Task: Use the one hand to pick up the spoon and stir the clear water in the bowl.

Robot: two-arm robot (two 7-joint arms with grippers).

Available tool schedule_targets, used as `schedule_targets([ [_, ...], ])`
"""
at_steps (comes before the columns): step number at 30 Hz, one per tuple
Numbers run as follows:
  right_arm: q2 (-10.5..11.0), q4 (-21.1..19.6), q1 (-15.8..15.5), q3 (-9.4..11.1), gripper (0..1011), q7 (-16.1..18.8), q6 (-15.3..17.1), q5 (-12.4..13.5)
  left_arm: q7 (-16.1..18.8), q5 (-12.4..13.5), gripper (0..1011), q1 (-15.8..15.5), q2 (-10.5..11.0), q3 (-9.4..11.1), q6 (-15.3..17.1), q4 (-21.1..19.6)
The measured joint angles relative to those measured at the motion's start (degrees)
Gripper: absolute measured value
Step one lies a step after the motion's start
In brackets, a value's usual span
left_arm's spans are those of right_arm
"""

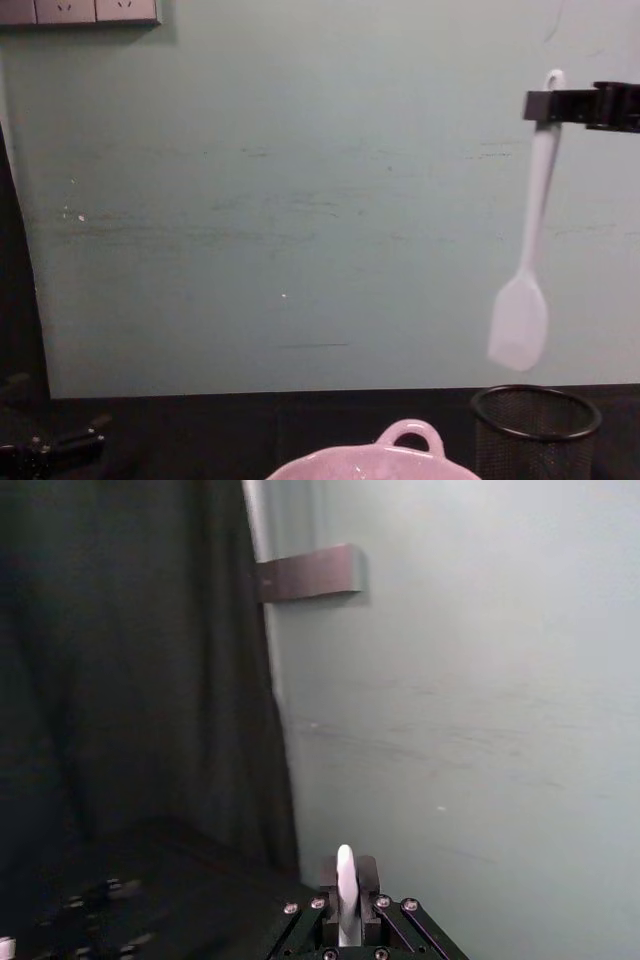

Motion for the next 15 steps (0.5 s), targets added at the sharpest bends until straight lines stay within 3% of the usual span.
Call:
schedule_targets([
  [4,-1.0,-0.8,0.1,-1.8,121,1.1,0.1,-0.3,0.0,0.0,1011,0.0,0.0,0.0,0.0,0.0],
  [9,-4.0,-0.9,0.3,-7.1,121,2.6,0.2,-2.0,0.0,0.0,1011,0.0,0.0,0.0,0.0,0.0],
  [13,-5.9,0.7,0.1,-10.1,120,3.5,-0.5,-3.5,0.0,0.0,1011,0.0,0.0,0.0,0.0,0.0],
  [15,-6.2,1.2,0.0,-10.6,121,3.6,-0.8,-3.8,0.0,0.0,1011,0.0,0.0,0.0,0.0,0.0],
])
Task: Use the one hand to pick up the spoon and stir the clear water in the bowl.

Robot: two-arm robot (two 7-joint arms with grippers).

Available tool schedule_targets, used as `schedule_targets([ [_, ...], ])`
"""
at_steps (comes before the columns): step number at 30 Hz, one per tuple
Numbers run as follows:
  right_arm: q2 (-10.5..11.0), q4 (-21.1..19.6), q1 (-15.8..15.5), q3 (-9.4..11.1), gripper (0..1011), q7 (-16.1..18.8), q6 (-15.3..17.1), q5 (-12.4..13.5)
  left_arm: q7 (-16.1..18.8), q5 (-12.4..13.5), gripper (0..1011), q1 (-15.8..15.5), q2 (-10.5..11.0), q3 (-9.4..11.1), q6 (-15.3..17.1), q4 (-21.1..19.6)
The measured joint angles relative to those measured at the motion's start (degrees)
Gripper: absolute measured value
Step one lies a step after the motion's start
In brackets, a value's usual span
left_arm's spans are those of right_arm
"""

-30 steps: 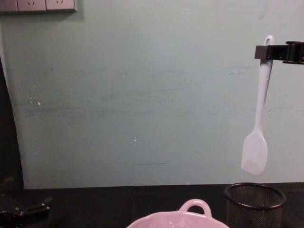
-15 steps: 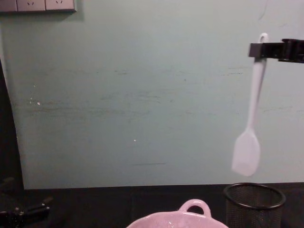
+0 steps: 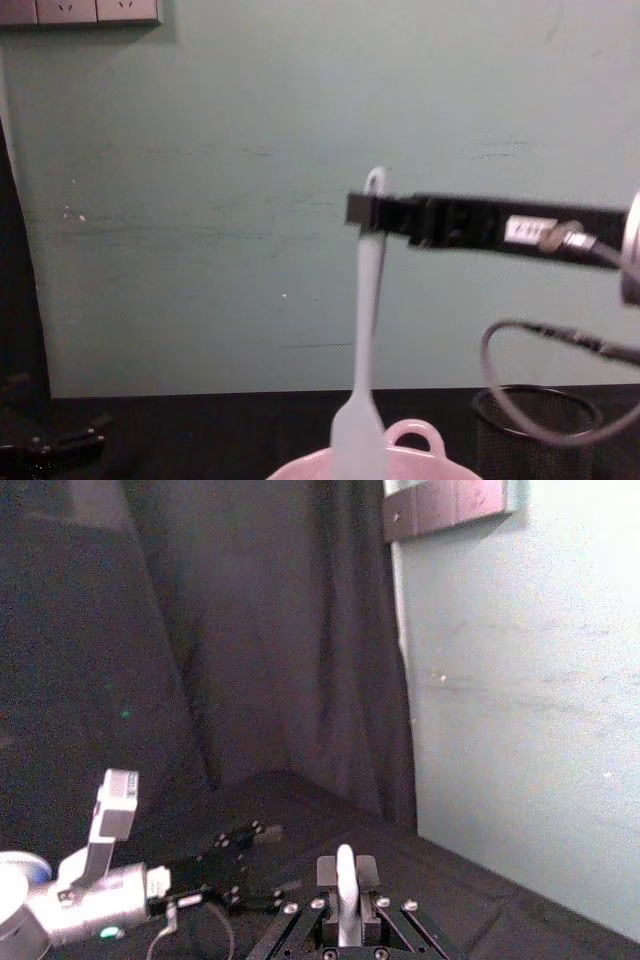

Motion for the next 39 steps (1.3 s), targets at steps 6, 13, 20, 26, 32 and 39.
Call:
schedule_targets([
  [6,-2.0,3.0,-0.8,-2.3,121,0.7,-1.7,-3.0,0.0,0.0,1011,0.0,0.0,0.0,0.0,0.0],
  [13,-3.4,4.9,-1.6,-2.9,120,1.1,-1.8,-4.8,0.0,0.0,1011,0.0,0.0,0.0,0.0,0.0],
  [20,-4.6,5.5,-1.6,-2.7,121,1.4,-1.7,-5.9,0.0,0.0,1011,0.0,0.0,0.0,0.0,0.0],
  [26,-6.6,8.1,-0.1,-3.2,121,2.0,-1.7,-6.5,0.0,0.0,1011,0.0,0.0,0.0,0.0,0.0],
  [32,-9.6,14.4,2.8,-3.1,121,2.3,-3.3,-7.6,0.0,0.0,1011,0.0,0.0,0.0,0.0,0.0],
  [39,-10.2,17.4,3.9,-1.3,121,1.7,-4.3,-8.3,0.0,0.0,1011,0.0,0.0,0.0,0.0,0.0],
])
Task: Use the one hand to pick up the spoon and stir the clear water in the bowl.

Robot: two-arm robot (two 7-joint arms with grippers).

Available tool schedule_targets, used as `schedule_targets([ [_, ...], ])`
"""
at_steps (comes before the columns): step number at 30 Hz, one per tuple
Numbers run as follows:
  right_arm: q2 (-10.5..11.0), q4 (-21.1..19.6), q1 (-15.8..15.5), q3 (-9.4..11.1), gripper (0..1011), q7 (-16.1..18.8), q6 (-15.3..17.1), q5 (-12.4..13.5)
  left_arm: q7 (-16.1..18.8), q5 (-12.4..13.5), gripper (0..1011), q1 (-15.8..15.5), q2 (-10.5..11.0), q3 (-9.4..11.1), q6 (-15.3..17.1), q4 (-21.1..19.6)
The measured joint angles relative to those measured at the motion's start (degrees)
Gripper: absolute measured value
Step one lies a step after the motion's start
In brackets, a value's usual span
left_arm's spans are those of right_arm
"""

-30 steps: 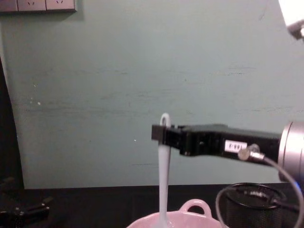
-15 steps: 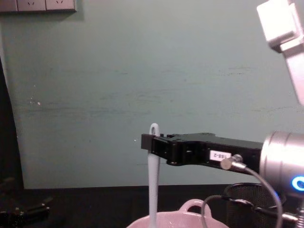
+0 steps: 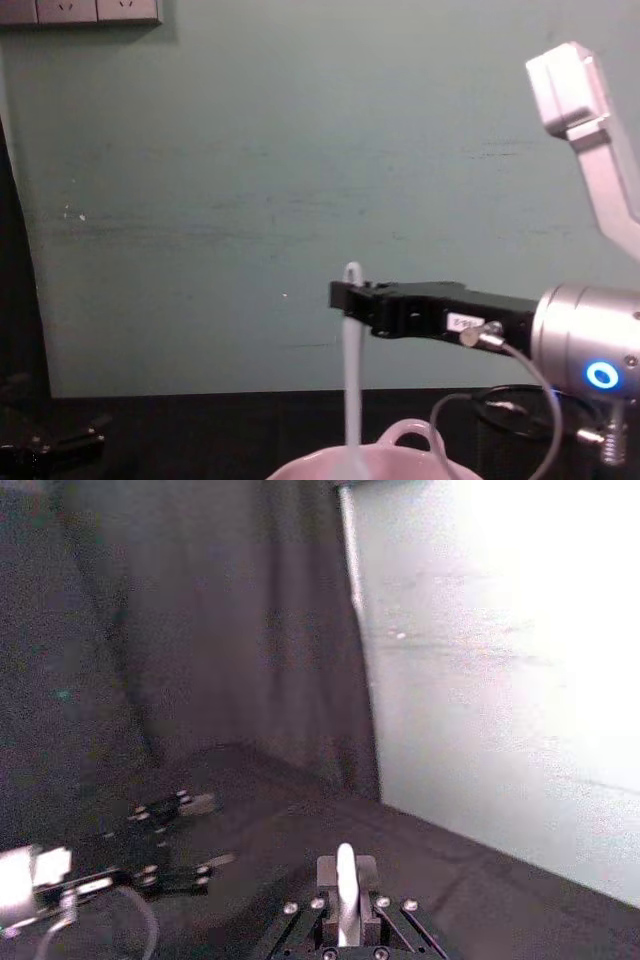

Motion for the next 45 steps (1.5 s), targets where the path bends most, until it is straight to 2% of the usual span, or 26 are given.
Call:
schedule_targets([
  [7,1.3,-1.3,-1.9,3.4,120,-1.7,-1.0,-0.7,0.0,0.0,1011,0.0,0.0,0.0,0.0,0.0],
  [12,2.7,-3.7,-3.6,4.6,121,-2.1,-0.5,-1.3,0.0,0.0,1011,0.0,0.0,0.0,0.0,0.0],
  [19,4.5,-9.5,-7.3,4.7,121,-2.1,0.6,-2.5,0.0,0.0,1011,0.0,0.0,0.0,0.0,0.0],
  [26,4.1,-12.8,-9.7,3.1,121,-1.0,0.9,-2.6,0.0,0.0,1011,0.0,0.0,0.0,0.0,0.0],
  [30,2.4,-12.4,-9.4,1.3,121,-0.2,0.9,-2.6,0.0,0.0,1011,0.0,0.0,0.0,0.0,0.0],
  [35,0.8,-10.5,-7.9,0.3,120,0.1,0.5,-2.7,0.0,0.0,1011,0.0,0.0,0.0,0.0,0.0],
  [41,-1.2,-6.5,-5.3,0.1,120,0.5,-0.3,-2.5,0.0,0.0,1011,0.0,0.0,0.0,0.0,0.0],
  [45,-1.9,-3.4,-3.8,0.8,120,0.5,-0.7,-2.1,0.0,0.0,1011,0.0,0.0,0.0,0.0,0.0],
])
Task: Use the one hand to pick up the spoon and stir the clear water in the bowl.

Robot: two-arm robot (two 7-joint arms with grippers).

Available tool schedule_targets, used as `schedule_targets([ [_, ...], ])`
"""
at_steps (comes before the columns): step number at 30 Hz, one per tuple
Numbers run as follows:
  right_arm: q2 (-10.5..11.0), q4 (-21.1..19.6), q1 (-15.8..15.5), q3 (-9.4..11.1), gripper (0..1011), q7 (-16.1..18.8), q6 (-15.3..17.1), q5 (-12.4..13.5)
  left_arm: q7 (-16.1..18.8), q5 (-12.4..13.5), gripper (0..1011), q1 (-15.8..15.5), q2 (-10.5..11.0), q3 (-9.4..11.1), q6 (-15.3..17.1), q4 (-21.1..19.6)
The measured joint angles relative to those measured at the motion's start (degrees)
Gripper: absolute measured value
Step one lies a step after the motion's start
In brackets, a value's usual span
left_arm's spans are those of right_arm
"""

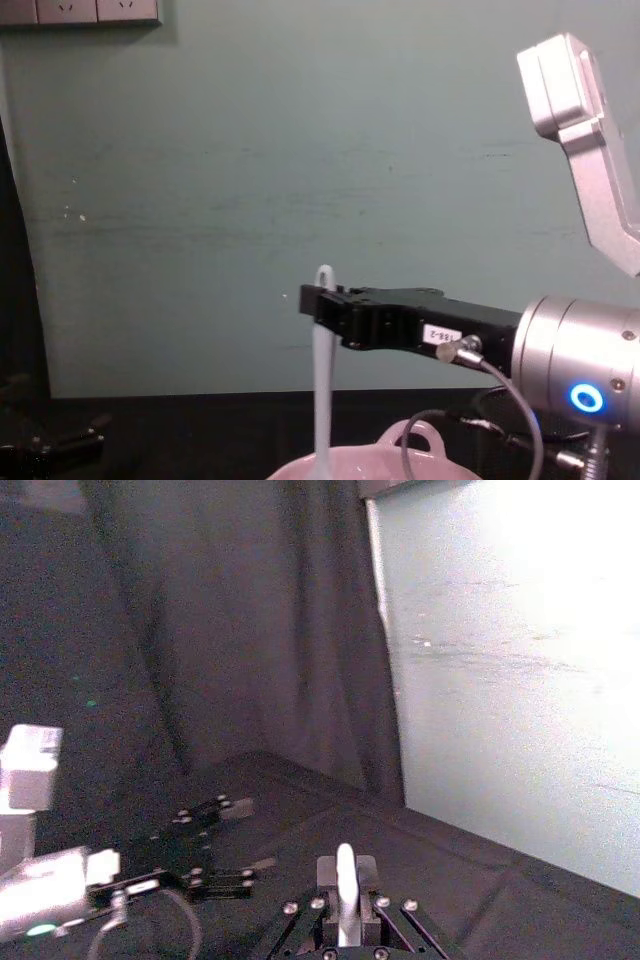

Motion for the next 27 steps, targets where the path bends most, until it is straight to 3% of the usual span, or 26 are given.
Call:
schedule_targets([
  [5,0.3,2.1,0.9,2.0,121,-0.7,-1.3,0.0,0.0,0.0,1011,0.0,0.0,0.0,0.0,0.0],
  [13,3.5,0.0,-0.8,5.7,120,-2.2,-1.5,-0.2,0.0,0.0,1011,0.0,0.0,0.0,0.0,0.0],
  [22,5.6,-4.3,-3.9,6.3,121,-2.2,-0.7,-1.1,0.0,0.0,1011,0.0,0.0,0.0,0.0,0.0],
  [27,5.7,-7.1,-5.5,5.0,121,-1.6,-0.5,-1.8,0.0,0.0,1011,0.0,0.0,0.0,0.0,0.0],
])
